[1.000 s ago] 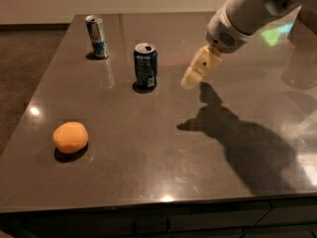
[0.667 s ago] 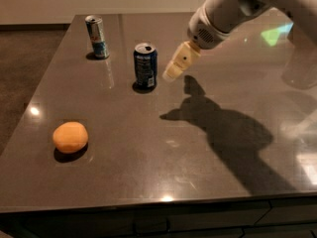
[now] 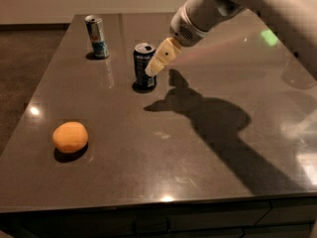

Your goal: Move pepsi can near orange

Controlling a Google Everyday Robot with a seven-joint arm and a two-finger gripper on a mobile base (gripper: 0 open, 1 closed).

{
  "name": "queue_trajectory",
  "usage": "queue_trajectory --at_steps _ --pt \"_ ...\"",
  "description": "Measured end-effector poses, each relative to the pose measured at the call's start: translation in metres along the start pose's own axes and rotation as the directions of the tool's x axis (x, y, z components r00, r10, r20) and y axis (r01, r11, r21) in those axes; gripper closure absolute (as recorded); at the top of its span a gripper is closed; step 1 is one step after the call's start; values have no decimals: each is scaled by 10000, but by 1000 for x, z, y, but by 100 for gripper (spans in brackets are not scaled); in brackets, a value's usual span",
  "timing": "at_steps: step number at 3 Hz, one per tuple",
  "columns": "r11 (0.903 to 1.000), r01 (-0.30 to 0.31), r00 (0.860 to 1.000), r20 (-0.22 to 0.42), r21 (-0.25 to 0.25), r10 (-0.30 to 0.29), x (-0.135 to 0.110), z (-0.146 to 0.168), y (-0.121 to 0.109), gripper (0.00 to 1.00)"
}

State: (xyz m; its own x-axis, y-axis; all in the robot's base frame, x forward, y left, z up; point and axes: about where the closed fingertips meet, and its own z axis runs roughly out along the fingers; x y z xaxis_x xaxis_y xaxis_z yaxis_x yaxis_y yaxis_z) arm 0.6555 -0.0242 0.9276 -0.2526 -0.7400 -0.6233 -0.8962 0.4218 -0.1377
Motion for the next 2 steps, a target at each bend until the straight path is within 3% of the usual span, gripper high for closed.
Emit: queue_trajectory --at_steps 2 --pt "9990 172 9997 176 -412 -165 -22 30 7 0"
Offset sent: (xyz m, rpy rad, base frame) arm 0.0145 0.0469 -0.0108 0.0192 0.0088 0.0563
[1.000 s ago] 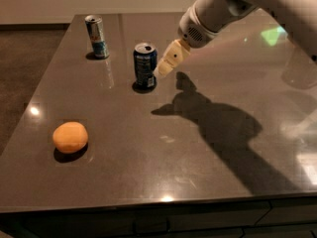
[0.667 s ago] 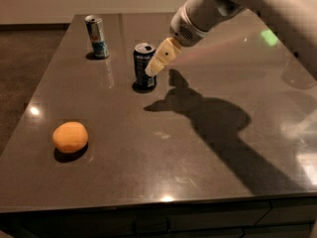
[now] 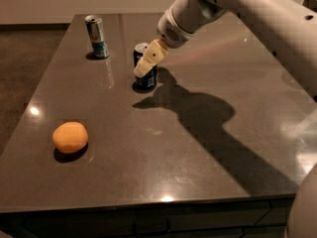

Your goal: Move pepsi can near orange

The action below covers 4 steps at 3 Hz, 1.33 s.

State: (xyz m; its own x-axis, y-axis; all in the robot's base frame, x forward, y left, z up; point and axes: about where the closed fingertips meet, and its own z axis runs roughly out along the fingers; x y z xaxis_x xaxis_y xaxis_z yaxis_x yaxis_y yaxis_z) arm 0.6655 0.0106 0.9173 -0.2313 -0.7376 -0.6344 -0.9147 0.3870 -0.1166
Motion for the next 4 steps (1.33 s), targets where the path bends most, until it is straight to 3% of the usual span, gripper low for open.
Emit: queue_trajectory --at_steps 1,4 --pt "9997 66 10000 38 -254 -65 -4 7 4 13" --pt "9907 510 9965 726 -1261 -420 -18 -7 38 83"
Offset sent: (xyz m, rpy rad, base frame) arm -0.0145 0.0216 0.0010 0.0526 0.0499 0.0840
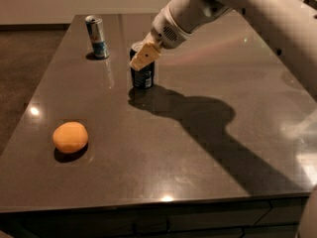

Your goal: Move pepsi can near orange

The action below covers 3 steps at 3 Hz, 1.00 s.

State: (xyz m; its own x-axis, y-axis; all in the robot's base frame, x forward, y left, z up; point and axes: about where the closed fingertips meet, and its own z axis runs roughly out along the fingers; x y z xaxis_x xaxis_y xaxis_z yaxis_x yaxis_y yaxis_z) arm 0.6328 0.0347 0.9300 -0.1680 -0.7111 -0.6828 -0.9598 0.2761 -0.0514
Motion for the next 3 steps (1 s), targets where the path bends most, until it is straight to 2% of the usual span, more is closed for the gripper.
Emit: queue_trajectory --at_steps 1,2,3 --pt "9956 726 9968 370 -585 -705 -12 -16 37 100" --pt "9807 1596 9860 674 -1128 -1527 -25 -19 74 100" --pt "9538 2486 9670 1005 -1686 -2343 -35 -8 105 100"
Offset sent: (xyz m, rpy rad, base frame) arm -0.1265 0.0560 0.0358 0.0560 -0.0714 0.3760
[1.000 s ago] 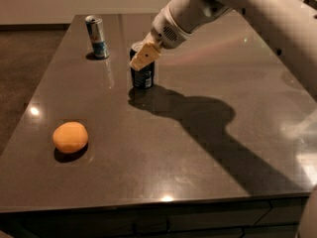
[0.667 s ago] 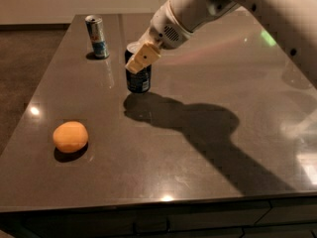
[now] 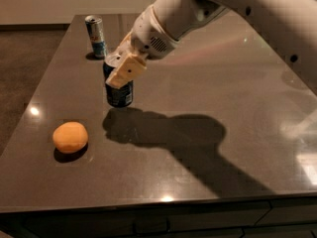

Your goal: Move pepsi can near orange

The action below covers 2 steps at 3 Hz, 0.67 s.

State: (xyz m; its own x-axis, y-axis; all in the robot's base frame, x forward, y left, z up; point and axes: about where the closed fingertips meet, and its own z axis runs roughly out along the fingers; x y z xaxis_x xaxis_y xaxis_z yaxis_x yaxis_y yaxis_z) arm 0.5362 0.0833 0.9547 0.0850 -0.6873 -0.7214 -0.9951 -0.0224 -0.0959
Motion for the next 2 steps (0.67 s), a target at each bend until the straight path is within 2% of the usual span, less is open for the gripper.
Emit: queue_trajectory --at_steps 2 --pt "9921 932 9955 226 -842 -916 -12 26 34 100"
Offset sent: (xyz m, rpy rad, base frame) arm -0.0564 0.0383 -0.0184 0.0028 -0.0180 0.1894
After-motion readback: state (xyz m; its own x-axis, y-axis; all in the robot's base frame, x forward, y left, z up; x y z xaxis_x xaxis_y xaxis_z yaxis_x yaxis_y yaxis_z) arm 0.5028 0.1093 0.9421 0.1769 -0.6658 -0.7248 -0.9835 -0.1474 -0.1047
